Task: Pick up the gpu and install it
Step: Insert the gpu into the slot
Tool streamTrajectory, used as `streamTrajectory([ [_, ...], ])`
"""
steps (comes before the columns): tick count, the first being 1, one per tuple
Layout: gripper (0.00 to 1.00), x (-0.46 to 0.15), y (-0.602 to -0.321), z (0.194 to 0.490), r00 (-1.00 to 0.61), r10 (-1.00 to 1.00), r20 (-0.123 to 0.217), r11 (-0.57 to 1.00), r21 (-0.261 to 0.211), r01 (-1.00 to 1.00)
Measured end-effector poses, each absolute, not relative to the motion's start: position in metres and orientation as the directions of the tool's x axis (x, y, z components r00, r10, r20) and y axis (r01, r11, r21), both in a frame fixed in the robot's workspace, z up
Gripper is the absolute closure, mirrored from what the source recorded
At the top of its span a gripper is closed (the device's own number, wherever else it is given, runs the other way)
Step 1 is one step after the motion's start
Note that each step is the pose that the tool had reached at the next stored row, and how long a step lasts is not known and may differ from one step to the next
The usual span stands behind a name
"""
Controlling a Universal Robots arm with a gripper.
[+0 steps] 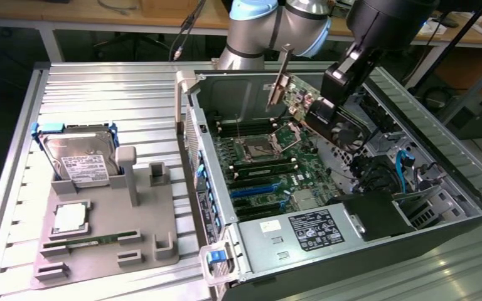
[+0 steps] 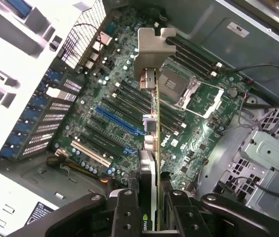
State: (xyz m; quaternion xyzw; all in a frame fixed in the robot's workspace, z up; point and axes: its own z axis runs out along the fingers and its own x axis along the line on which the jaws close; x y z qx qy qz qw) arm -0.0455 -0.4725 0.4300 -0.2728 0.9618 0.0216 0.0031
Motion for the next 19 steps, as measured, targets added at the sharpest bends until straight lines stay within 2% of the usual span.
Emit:
streamTrajectory([
  [19,0.73,-0.0455,-0.4725,0.4300,-0.723,-0.691,-0.018,0.722,0.040,-0.691],
])
